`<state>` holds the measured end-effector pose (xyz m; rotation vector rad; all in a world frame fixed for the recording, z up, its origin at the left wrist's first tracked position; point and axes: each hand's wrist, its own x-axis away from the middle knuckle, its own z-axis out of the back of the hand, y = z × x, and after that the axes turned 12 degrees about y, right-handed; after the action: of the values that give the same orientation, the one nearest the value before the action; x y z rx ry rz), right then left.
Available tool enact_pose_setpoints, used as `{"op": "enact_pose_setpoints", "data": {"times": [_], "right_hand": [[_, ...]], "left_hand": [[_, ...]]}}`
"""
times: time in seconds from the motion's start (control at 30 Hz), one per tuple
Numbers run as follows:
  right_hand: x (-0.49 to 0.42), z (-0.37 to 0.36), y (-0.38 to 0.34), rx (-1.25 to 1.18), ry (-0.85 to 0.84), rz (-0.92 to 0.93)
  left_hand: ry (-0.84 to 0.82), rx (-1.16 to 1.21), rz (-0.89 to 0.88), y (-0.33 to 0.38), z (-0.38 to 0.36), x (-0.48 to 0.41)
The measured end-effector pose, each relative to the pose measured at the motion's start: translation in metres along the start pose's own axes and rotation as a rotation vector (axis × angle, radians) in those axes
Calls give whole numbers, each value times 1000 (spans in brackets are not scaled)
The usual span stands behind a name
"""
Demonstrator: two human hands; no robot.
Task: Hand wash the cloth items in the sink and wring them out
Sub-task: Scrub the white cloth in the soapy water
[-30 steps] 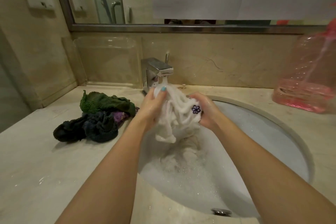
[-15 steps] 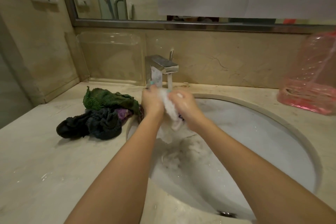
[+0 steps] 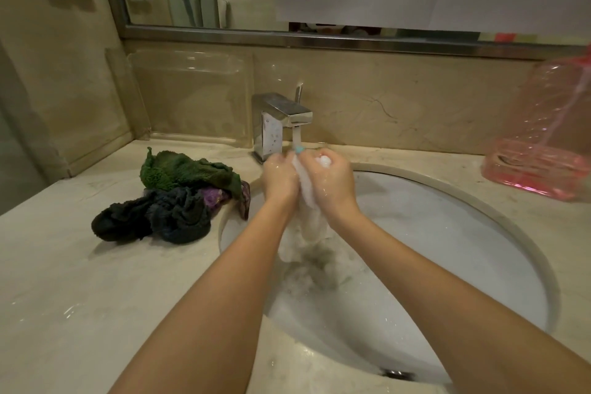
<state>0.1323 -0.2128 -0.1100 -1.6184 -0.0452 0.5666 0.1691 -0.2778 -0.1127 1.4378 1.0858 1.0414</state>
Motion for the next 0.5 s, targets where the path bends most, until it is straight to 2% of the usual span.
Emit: {"op": "enact_pose_setpoints", "data": {"times": [0.1, 0.2, 0.3, 0.37, 0.5], "right_hand": [[-14, -4, 5, 54, 60, 0], [-35, 10, 10, 50, 214, -85], [-38, 27, 13, 50, 187, -102], [-40, 38, 19, 83, 39, -210], [-39, 59, 32, -63, -553, -577]], "left_hand": [[-40, 25, -94, 2, 0, 9], [-196, 120, 1, 8, -11, 33], [-265, 164, -49, 8, -13, 38], [-245, 170, -126, 9, -7, 31], [-205, 71, -200, 3, 7, 12]]}}
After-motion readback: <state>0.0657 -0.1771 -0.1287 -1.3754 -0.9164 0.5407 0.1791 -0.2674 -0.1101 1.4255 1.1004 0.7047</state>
